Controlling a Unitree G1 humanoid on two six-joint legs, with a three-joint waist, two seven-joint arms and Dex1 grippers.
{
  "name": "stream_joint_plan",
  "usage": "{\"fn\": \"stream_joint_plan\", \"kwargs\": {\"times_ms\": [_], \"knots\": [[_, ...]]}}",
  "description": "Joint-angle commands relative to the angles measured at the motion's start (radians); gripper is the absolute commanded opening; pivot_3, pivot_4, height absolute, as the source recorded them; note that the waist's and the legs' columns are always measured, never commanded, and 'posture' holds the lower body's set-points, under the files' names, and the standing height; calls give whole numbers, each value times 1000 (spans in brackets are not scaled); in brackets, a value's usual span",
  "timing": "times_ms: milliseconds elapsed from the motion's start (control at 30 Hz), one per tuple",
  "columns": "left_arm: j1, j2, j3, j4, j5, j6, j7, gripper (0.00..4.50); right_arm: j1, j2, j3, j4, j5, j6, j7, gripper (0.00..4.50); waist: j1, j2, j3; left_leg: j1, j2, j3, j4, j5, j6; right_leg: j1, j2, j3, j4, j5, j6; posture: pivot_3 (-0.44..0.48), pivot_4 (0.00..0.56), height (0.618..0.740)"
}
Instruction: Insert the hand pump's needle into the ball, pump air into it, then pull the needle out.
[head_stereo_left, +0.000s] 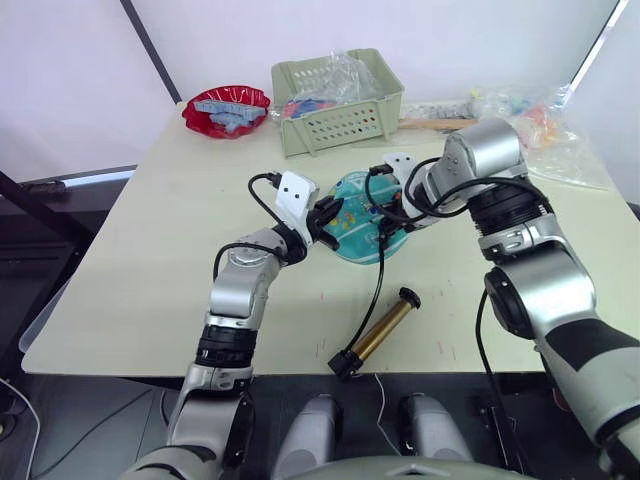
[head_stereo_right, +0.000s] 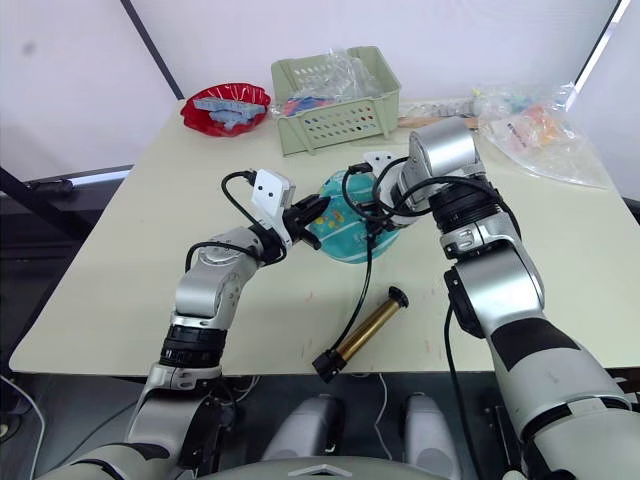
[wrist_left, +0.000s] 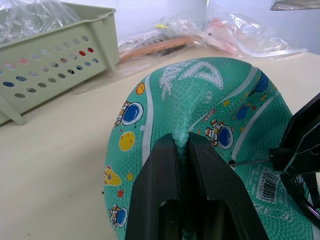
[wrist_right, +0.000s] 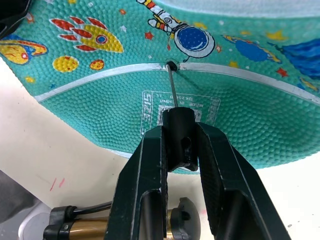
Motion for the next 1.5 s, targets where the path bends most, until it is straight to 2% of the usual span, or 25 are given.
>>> {"fn": "stream_joint_plan", "kwargs": {"times_ms": [33, 533, 1000, 1267, 1500], "knots": [[22, -18, -82, 67, 7, 32, -31, 37, 14, -7, 17, -21, 15, 6, 0, 333, 1, 0, 0, 0, 0, 0, 0, 0, 0, 0, 0, 0, 0, 0, 0, 0, 150, 740], [32, -23, -92, 68, 17, 25, -29, 37, 22, -10, 10, -9, 20, 6, -21, 333, 2, 0, 0, 0, -1, -1, 0, 0, 0, 0, 0, -1, 0, 0, 0, 0, 150, 740], [73, -28, -130, 18, -5, 55, -74, 37, -58, 99, -122, 124, -21, -47, -105, 333, -4, 2, -2, 1, -1, -1, 0, 0, 0, 1, 0, -1, 0, 0, 0, 0, 150, 740], [75, -30, -120, 31, -7, 69, -69, 37, -99, 151, -172, 164, -17, -84, -105, 333, -8, 2, -4, 2, 0, -1, -1, 0, 0, 2, 0, -1, 0, 0, 0, 0, 150, 740], [63, -28, -116, 48, -7, 69, -77, 37, -144, 174, -209, 271, -34, -179, -106, 333, -18, 1, -5, 4, 0, 0, -2, 0, 0, 2, 0, 0, 0, -1, -1, 0, 150, 740]]}}
